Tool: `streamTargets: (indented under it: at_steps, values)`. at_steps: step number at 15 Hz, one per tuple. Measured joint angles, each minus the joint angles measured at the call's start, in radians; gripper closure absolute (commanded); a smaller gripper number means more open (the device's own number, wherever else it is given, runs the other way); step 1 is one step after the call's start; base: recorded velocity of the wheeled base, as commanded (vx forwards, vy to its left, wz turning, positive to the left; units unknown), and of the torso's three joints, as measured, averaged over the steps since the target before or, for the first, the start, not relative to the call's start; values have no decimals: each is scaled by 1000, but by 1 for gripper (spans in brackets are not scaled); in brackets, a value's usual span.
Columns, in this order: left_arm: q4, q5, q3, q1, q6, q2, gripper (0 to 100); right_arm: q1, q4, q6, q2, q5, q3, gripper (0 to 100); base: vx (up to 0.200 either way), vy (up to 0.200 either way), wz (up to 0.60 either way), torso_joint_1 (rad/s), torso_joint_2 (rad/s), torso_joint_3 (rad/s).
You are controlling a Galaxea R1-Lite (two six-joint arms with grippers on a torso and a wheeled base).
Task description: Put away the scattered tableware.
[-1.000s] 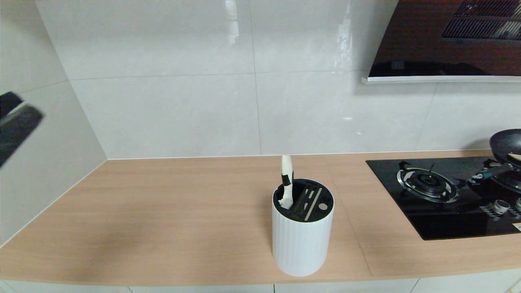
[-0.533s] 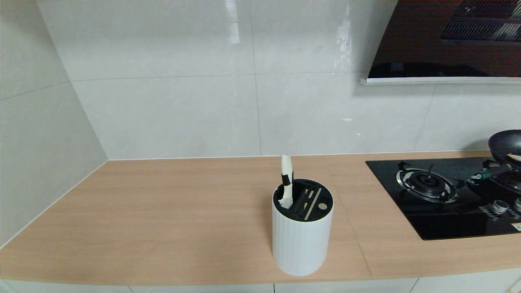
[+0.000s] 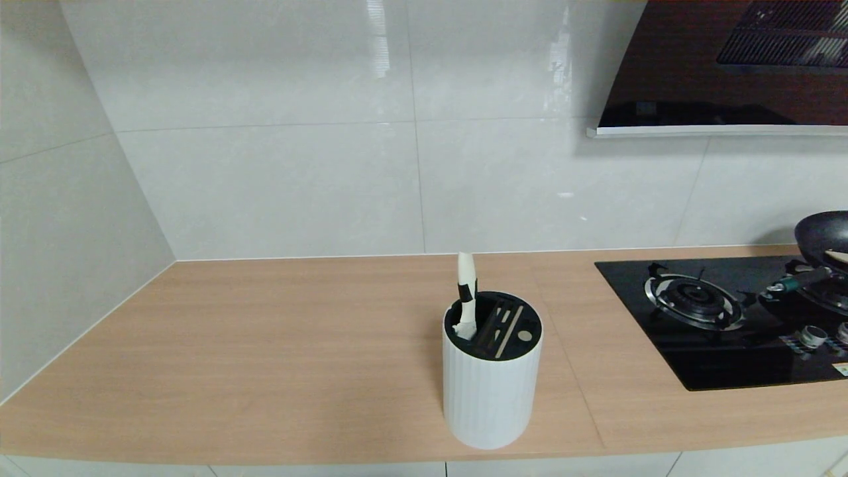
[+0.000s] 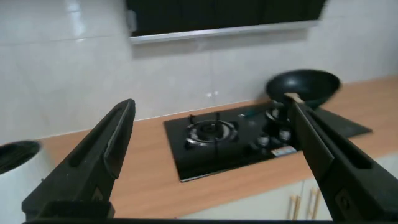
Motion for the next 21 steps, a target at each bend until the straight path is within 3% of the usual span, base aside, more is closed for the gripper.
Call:
streamTargets:
  at_steps: [1, 3, 4, 5, 6, 8, 9, 11, 13, 16, 21]
  values:
    - [-5, 10, 68, 4, 56, -9, 0, -1, -17, 1, -3, -3, 38, 0, 0, 0, 0, 0, 0, 0]
    - [-8, 23, 225, 7, 235, -18, 0, -2, -127, 2, -9, -7, 161, 0, 0, 0, 0, 0, 0, 0]
    - [15, 30, 281, 7, 299, -19, 0, -2, -199, 1, -10, -8, 230, 0, 0, 0, 0, 0, 0, 0]
    - [66, 37, 313, 7, 317, -20, 0, -2, -273, -7, -11, -7, 296, 0, 0, 0, 0, 0, 0, 0]
    - [110, 47, 326, 7, 331, -21, 0, -2, -318, -13, -11, -4, 344, 0, 0, 0, 0, 0, 0, 0]
    - [264, 89, 337, 7, 367, -22, 0, -2, -268, -18, -12, 23, 377, 0, 0, 0, 0, 0, 0, 0]
    - [261, 97, 339, 7, 383, -22, 0, -2, -200, -22, -12, 52, 384, 0, 0, 0, 0, 0, 0, 0]
    - [259, 101, 340, 8, 376, -22, 0, -2, -186, -25, -12, 93, 387, 0, 0, 0, 0, 0, 0, 0]
    - [258, 101, 341, 7, 372, -22, 0, -1, -182, -26, -11, 223, 389, 0, 0, 0, 0, 0, 0, 0]
    - [258, 101, 341, 7, 371, -22, 0, 0, -156, -56, -11, 294, 386, 0, 0, 0, 0, 0, 0, 0]
    - [259, 101, 341, 7, 371, -22, 0, -2, -142, 40, -11, 211, 389, 0, 0, 0, 0, 0, 0, 0]
